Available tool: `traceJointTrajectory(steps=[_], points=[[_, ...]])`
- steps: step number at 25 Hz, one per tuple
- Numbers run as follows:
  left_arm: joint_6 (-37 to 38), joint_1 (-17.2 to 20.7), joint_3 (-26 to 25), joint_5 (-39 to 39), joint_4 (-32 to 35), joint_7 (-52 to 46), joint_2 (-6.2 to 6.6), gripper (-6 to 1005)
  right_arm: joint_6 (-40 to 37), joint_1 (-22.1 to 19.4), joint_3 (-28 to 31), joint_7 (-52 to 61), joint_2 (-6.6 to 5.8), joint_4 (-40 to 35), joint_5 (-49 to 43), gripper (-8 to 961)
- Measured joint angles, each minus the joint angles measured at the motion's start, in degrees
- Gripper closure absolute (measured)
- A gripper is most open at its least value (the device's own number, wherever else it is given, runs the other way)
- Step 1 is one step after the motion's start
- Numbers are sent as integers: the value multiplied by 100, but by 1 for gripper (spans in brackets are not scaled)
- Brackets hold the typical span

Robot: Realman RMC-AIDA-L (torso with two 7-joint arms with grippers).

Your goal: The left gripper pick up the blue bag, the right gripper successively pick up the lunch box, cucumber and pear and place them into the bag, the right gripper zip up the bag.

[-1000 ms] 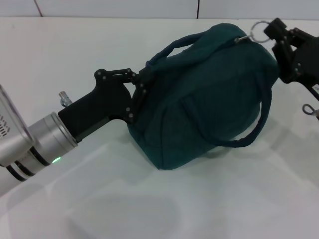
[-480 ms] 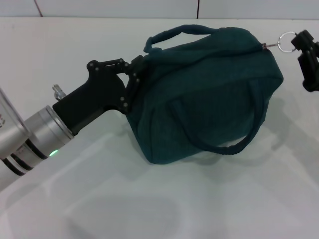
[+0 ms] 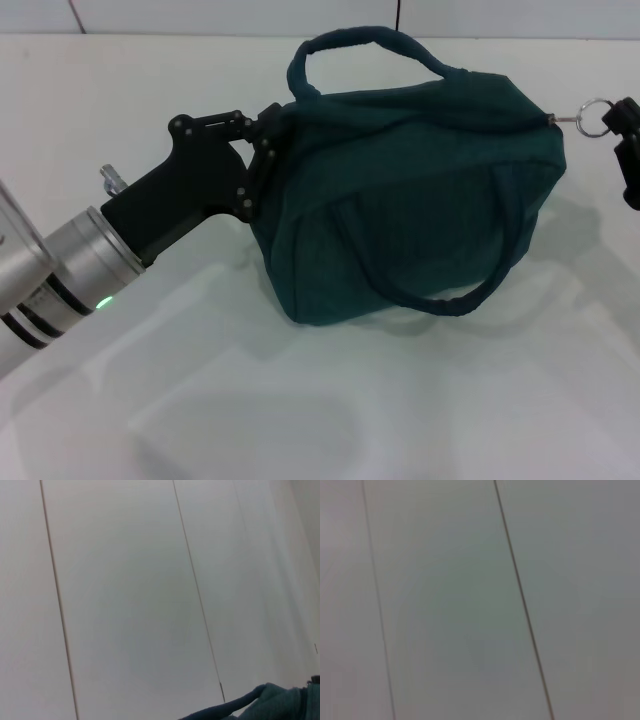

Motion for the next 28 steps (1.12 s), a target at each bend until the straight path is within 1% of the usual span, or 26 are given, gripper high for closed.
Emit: traceJointTrajectory(steps=[3, 8, 10, 16, 21, 24, 28], points=[[21, -7, -3, -12, 0, 0, 3, 939, 83, -7, 113, 1, -6, 67, 16, 935], [44, -51, -3, -13, 0, -2, 1, 938, 204, 8, 133, -21, -14, 70, -9, 930], [53, -75, 5, -13, 0, -15, -4, 938, 379, 27, 141, -49, -22, 70, 0, 926], [73, -150, 39, 43, 0, -19, -12, 938, 867, 19, 125, -491, -39, 68, -52, 796], [77, -165, 50, 59, 0, -10, -22, 944, 1167, 100, -14, -665, -39, -5, -112, 560], [78, -189, 66, 64, 0, -8, -28, 941, 1265, 189, -32, -681, -39, -23, -309, 500], [78, -208, 121, 69, 0, -8, -34, 936, 1462, 350, -35, -683, -38, -49, -426, 534]])
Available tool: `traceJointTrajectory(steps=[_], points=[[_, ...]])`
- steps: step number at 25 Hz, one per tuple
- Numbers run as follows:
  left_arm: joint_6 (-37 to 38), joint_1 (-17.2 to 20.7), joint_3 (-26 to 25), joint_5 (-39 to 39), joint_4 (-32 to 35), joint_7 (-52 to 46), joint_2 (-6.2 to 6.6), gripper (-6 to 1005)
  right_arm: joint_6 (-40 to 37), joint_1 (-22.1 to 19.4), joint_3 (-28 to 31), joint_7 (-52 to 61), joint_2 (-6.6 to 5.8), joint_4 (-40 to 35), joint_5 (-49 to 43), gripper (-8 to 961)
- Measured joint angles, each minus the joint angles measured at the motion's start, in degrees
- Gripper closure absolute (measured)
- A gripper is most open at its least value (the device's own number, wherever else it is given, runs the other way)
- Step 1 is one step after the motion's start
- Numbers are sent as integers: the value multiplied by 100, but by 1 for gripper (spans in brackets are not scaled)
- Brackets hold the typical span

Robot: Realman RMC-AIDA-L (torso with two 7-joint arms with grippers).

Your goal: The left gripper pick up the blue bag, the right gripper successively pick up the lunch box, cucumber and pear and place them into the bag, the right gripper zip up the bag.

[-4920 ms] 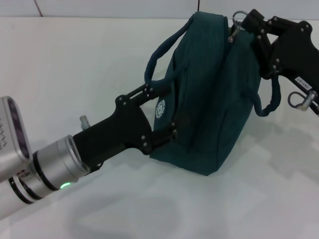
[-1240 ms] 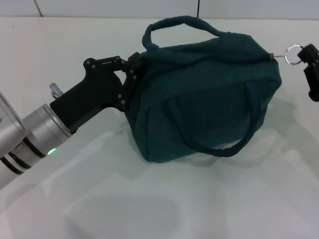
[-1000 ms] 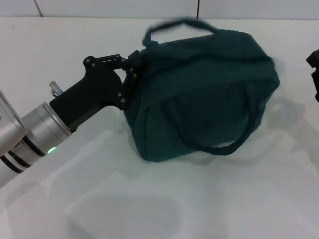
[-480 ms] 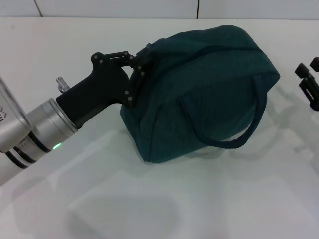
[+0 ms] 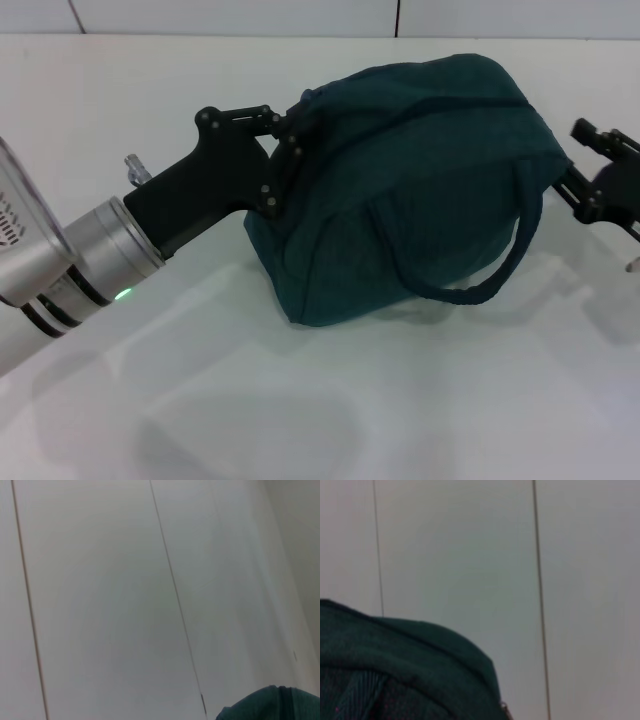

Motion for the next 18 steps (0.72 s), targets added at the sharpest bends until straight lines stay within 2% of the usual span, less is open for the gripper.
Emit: traceJointTrajectory(steps=[6, 18], points=[[0, -7, 14, 4, 0, 0, 0, 929, 244, 243, -5, -2, 0, -56, -152, 584], [-1, -6, 20, 9, 0, 3, -9, 916, 246, 308, 7, -2, -9, -218, -244, 685]])
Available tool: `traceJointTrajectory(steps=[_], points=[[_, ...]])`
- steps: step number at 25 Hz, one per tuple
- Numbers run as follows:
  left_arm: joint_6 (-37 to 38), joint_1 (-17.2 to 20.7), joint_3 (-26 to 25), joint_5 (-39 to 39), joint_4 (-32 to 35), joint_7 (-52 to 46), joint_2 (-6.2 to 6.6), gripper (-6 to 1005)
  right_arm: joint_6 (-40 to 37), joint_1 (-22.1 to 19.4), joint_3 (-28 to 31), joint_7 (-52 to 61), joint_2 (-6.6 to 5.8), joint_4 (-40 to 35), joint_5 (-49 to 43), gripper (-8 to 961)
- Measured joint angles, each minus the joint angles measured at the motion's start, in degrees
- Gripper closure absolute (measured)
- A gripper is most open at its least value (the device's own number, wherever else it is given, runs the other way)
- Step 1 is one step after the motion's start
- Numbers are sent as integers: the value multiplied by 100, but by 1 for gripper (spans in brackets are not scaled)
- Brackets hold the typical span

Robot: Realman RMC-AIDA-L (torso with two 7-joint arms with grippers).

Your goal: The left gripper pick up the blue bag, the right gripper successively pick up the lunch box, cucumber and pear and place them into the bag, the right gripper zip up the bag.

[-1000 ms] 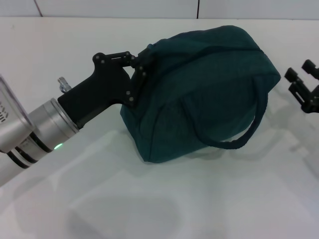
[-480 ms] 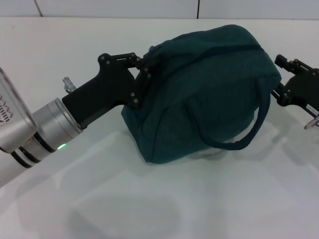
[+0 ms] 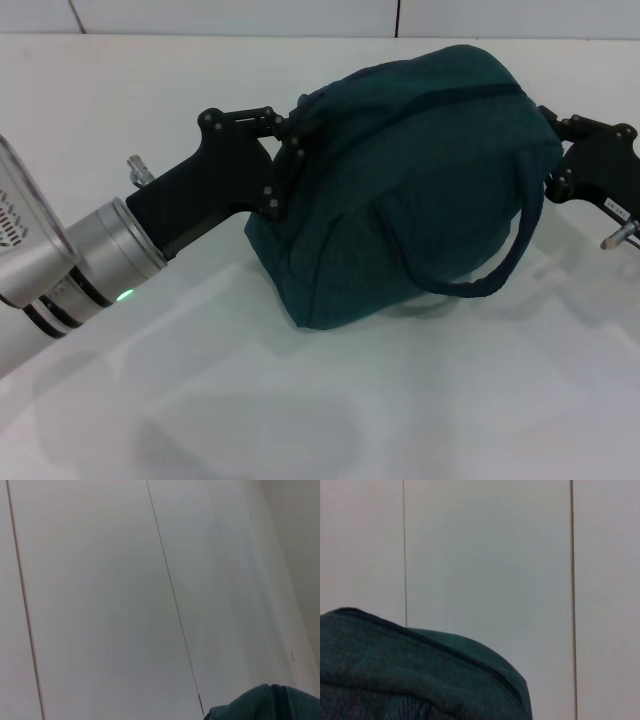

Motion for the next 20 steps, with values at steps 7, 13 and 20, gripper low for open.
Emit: traceJointTrajectory(steps=[7, 13, 20], points=[[0, 0, 0, 0, 0, 28, 6, 908, 6, -8, 38, -4, 0, -17, 2, 904], [-15, 0, 0, -13, 0, 66, 9, 902, 280, -43, 64, -6, 6, -12, 51, 921], [-48, 0, -26, -57, -1, 46, 14, 894, 414, -142, 71, 32, 9, 26, 62, 919]])
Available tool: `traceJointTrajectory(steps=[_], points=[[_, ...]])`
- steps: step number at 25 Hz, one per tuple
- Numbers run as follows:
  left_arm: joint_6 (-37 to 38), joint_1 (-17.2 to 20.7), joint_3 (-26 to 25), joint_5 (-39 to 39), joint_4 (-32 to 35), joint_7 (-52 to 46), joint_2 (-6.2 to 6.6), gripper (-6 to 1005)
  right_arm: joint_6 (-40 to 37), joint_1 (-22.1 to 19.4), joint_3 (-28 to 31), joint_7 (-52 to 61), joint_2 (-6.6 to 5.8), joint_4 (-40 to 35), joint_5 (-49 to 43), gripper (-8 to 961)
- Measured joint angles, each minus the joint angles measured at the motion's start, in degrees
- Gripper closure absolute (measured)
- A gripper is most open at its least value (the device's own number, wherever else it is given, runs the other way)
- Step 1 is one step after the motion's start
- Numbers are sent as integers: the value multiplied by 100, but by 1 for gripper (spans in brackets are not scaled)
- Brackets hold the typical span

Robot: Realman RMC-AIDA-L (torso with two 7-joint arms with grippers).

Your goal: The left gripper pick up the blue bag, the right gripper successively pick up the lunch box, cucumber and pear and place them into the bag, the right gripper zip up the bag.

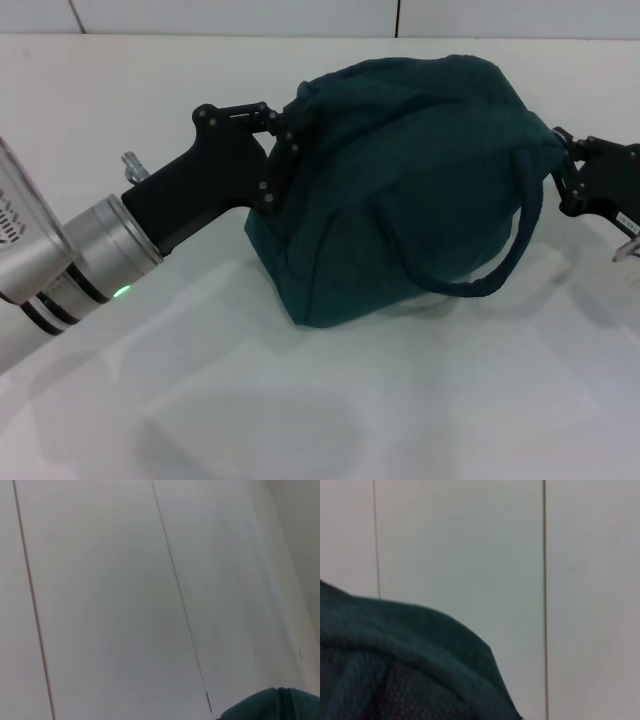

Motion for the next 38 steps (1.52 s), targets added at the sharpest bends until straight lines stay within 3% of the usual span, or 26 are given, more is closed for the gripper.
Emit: traceJointTrajectory(steps=[15, 19, 23, 26, 29, 33, 35, 38], points=[[32, 13, 42, -42, -9, 311, -30, 877, -37, -141, 5, 546, 1, -63, -15, 921], [46, 78, 44, -267, -63, 235, -55, 873, -230, -177, 16, 770, -50, -64, -11, 832], [235, 170, 36, -400, -73, -152, -34, 696, -662, -280, 120, 780, -92, -48, -20, 743], [604, 234, 0, -402, -55, -555, 9, 586, -1188, -413, 158, 930, -242, -58, -45, 642], [1093, 305, 12, -358, -5, -804, 53, 486, -1951, -489, 101, 1343, -486, -52, -156, 541], [1577, 319, 33, -161, 2, -990, 73, 307, -3053, -452, 86, 1743, -814, -69, -854, 531], [1644, 286, 37, 106, 3, -1067, 74, 210, -3524, -368, 106, 1805, -898, -69, -1285, 529], [1653, 222, 38, 578, 20, -1235, 112, 188, -3905, -252, 118, 1818, -925, -66, -1813, 528]])
